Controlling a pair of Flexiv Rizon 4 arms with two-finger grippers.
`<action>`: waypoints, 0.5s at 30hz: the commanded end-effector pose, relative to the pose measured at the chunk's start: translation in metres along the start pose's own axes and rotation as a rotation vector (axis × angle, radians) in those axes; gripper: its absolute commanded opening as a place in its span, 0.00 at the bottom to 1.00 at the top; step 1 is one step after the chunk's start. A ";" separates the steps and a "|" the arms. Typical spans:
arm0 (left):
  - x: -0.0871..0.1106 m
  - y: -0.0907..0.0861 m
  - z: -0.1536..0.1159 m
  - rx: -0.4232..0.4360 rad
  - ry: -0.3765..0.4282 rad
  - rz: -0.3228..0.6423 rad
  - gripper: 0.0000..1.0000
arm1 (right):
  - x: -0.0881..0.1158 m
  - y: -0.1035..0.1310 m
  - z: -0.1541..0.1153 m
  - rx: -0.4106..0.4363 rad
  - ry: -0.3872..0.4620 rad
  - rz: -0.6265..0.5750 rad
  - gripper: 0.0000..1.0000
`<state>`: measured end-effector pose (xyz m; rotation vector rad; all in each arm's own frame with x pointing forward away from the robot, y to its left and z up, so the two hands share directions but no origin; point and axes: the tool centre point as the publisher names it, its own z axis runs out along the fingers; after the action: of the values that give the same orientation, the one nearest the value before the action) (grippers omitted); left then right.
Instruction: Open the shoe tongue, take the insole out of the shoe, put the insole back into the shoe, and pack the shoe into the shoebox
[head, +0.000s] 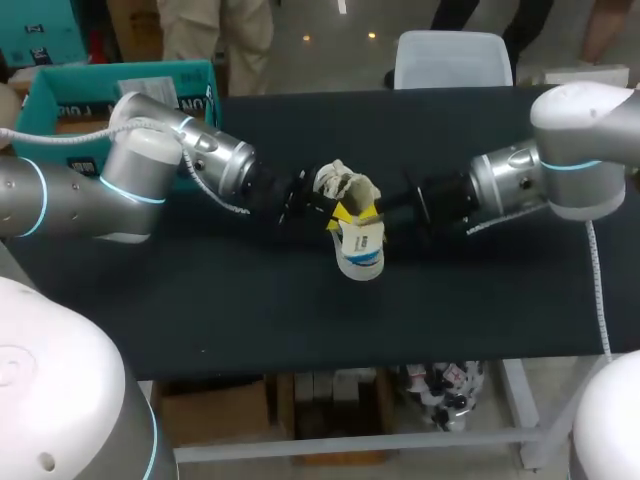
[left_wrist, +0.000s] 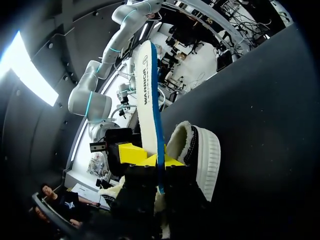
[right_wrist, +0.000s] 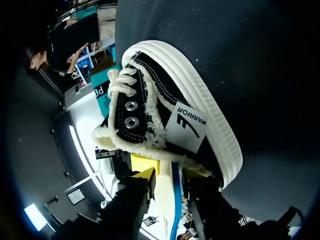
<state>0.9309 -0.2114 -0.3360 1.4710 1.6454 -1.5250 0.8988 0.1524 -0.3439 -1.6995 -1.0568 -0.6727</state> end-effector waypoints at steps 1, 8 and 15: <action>0.002 0.003 0.000 0.001 -0.010 0.000 0.00 | -0.002 -0.015 -0.006 -0.030 0.007 -0.003 0.49; 0.003 0.001 0.001 -0.002 -0.017 0.001 0.00 | -0.004 -0.021 -0.009 -0.031 0.018 -0.008 0.41; 0.003 -0.001 0.002 -0.001 -0.019 0.003 0.00 | -0.007 -0.021 -0.013 -0.042 0.025 -0.006 0.22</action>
<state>0.9280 -0.2103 -0.3359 1.4575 1.6372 -1.5276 0.8814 0.1436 -0.3355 -1.7193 -1.0428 -0.7127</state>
